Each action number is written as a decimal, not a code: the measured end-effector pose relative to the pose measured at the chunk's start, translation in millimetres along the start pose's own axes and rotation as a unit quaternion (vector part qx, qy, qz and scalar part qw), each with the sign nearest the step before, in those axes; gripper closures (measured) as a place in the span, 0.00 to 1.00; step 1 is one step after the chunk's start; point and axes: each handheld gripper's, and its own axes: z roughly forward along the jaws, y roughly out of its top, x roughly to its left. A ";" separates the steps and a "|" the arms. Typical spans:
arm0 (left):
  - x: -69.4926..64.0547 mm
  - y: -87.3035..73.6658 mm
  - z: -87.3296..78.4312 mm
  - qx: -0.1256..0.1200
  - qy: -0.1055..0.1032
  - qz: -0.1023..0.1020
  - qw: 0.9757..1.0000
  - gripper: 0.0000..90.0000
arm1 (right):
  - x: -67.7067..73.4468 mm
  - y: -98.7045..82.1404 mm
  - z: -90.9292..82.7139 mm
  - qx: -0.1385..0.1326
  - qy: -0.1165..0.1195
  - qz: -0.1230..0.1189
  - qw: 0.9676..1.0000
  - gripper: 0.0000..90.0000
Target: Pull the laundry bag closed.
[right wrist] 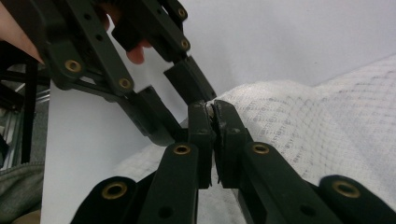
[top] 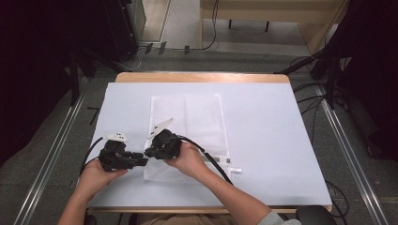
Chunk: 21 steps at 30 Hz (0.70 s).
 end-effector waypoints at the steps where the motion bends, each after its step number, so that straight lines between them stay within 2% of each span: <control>1: -0.2 -0.1 1.5 0.006 0.000 0.003 1.000 0.71 | 0.0 0.0 0.0 0.000 0.000 0.000 1.000 0.98; 2: 0.0 0.1 3.0 0.012 -0.003 0.007 1.000 0.75 | 0.7 -0.4 0.5 0.004 0.002 -0.003 1.000 0.98; 13: -1.3 1.4 5.7 0.022 -0.014 0.016 1.000 0.92 | 1.8 -1.8 4.0 0.012 0.013 -0.003 1.000 0.98; 21: -1.0 3.9 5.7 0.032 -0.016 0.002 0.999 0.97 | 1.0 -3.5 4.9 0.014 0.016 0.002 1.000 0.98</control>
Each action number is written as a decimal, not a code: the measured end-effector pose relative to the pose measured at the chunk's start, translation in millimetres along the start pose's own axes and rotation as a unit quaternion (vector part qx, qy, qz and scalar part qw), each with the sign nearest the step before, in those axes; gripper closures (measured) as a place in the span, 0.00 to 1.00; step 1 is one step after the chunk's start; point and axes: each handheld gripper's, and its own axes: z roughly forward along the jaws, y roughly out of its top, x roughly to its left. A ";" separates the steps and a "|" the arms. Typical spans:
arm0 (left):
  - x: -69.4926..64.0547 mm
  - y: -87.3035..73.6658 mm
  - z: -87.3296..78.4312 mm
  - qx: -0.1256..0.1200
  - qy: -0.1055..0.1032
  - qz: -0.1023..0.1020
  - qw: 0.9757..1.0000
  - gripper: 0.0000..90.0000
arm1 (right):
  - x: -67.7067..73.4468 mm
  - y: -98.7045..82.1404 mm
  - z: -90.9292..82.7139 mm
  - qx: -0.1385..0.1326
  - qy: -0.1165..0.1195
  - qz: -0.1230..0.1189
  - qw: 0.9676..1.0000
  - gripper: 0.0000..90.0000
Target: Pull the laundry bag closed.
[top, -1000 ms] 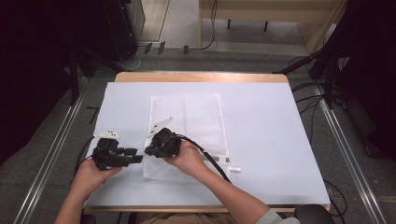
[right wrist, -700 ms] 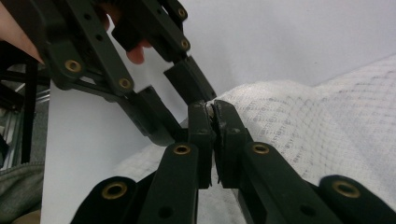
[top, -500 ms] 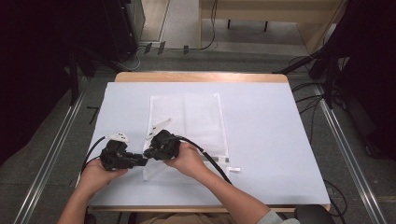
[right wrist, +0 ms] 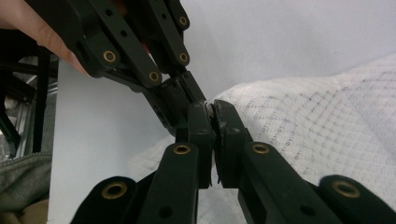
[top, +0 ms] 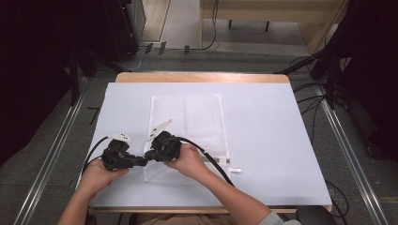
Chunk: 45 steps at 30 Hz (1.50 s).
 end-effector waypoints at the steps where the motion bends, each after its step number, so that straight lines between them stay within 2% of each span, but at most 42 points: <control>1: -0.2 0.2 0.0 0.000 0.000 0.000 1.000 0.98 | -0.3 -0.3 0.2 0.000 -0.001 -0.001 1.000 0.98; 8: -1.6 3.3 1.1 0.014 -0.001 -0.008 1.000 0.98 | -2.6 -4.4 1.0 0.000 -0.004 0.000 1.000 0.98; 15: -0.9 2.7 -1.6 0.011 -0.003 -0.010 1.000 0.99 | -2.7 -7.7 -0.2 -0.012 -0.004 -0.003 1.000 0.98; 21: 1.0 2.0 -4.7 0.008 -0.012 -0.020 1.000 0.99 | -1.8 -8.2 0.5 -0.017 -0.007 -0.010 1.000 0.98; 24: 1.1 1.2 -7.1 0.004 -0.010 -0.019 1.000 0.99 | -1.5 -10.9 -1.0 -0.017 -0.011 -0.014 1.000 0.98; 25: 2.0 0.9 -8.1 0.005 -0.015 -0.020 1.000 0.99 | -2.2 -11.9 -1.5 -0.012 -0.011 -0.015 1.000 0.98; 27: 3.0 -0.3 -10.4 0.001 -0.014 -0.021 1.000 0.99 | -6.0 -16.2 -3.0 -0.004 -0.023 -0.007 1.000 0.98; 29: 4.4 -1.5 -11.8 -0.001 -0.009 -0.018 1.000 0.99 | -9.7 -19.0 -5.1 -0.005 -0.022 -0.002 1.000 0.98; 30: 5.4 -2.0 -11.5 -0.004 -0.016 -0.021 1.000 0.99 | -9.7 -19.0 -5.1 -0.005 -0.022 -0.002 1.000 0.98; 31: 5.3 -2.2 -11.3 -0.006 -0.011 -0.016 1.000 0.99 | -10.3 -19.7 -6.8 -0.004 -0.021 0.000 1.000 0.98; 36: 5.0 -2.9 -10.6 -0.010 -0.014 -0.009 1.000 0.99 | -10.6 -19.7 -7.4 -0.002 -0.019 -0.001 1.000 0.98; 45: 4.8 -3.4 -11.1 -0.008 -0.014 -0.009 1.000 0.99 | -11.0 -21.5 -9.2 0.002 -0.018 -0.004 1.000 0.98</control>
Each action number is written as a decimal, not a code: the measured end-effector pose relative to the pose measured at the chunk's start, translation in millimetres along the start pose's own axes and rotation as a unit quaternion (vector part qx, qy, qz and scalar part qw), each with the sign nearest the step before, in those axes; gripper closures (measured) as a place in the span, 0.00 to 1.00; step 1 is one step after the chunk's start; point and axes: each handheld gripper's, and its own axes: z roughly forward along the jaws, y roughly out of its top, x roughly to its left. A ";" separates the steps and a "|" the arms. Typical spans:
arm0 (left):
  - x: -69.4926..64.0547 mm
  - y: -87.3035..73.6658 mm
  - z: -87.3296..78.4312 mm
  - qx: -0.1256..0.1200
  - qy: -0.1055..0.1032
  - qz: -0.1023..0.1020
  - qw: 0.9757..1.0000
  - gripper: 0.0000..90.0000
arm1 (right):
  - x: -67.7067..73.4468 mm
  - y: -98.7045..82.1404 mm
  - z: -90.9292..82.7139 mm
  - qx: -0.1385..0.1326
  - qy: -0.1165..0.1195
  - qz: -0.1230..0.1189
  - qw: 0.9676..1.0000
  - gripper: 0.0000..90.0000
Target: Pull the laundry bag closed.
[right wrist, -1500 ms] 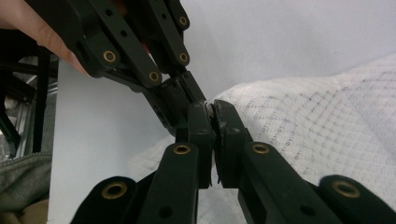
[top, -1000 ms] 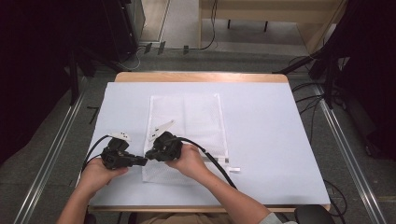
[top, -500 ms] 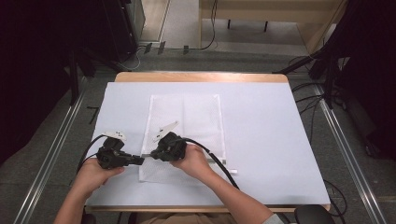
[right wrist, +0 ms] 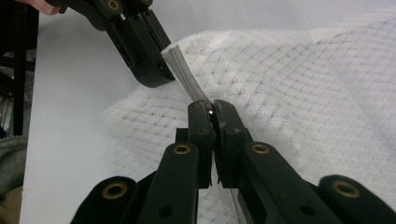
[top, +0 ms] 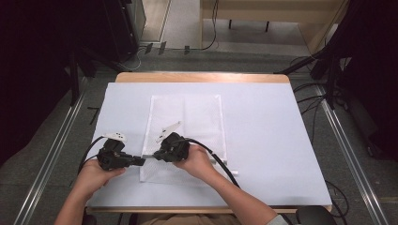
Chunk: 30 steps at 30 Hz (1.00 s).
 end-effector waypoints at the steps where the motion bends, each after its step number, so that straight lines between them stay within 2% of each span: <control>1: 0.1 -0.5 -0.1 -0.002 0.002 -0.001 1.000 0.99 | -0.7 -1.1 -0.6 0.003 -0.002 0.002 1.000 0.98; 2: 1.3 -0.9 -0.9 -0.004 -0.005 -0.007 1.000 0.99 | -1.6 -2.2 -1.4 0.004 -0.004 0.004 1.000 0.98; 30: 0.9 -2.4 -0.9 0.000 -0.011 -0.008 1.000 0.99 | -9.5 -17.7 -13.5 0.010 0.001 0.027 1.000 0.98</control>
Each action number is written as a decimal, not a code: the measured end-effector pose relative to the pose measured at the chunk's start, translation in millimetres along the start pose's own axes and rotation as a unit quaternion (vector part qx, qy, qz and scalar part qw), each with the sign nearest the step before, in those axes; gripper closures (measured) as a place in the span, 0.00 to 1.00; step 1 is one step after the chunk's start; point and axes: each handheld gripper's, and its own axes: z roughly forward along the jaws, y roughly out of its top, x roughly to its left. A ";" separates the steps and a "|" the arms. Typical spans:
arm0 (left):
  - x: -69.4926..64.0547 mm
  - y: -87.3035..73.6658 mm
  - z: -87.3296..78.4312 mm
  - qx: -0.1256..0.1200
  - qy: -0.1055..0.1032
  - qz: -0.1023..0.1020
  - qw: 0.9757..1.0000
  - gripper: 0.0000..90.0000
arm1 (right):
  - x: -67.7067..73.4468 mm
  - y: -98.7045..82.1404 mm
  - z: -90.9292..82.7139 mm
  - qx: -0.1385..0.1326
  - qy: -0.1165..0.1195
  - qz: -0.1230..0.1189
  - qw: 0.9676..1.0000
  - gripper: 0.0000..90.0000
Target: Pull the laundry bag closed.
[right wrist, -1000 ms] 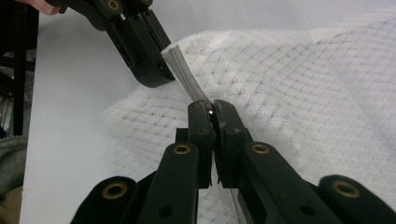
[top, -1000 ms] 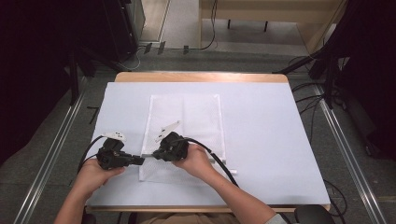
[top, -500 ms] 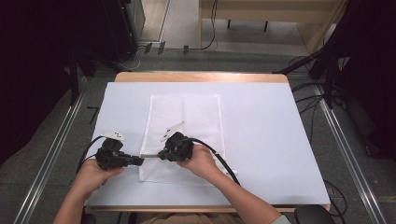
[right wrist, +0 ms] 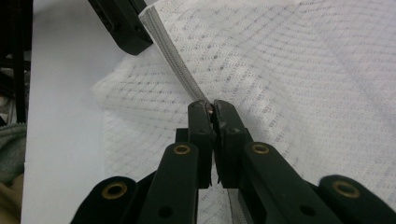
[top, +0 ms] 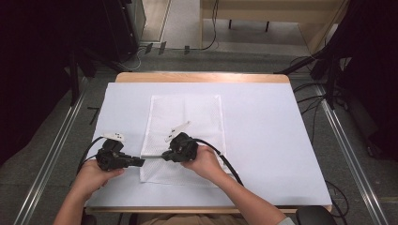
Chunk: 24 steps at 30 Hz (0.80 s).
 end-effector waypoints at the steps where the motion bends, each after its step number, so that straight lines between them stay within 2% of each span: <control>1: -0.1 0.1 0.1 0.001 0.000 0.001 1.000 0.99 | 0.0 -0.5 -0.4 0.001 0.002 0.001 1.000 0.98; 24: 0.9 -1.6 -1.1 0.002 -0.006 0.000 1.000 0.99 | -6.6 -11.9 -12.6 0.010 -0.006 0.007 1.000 0.98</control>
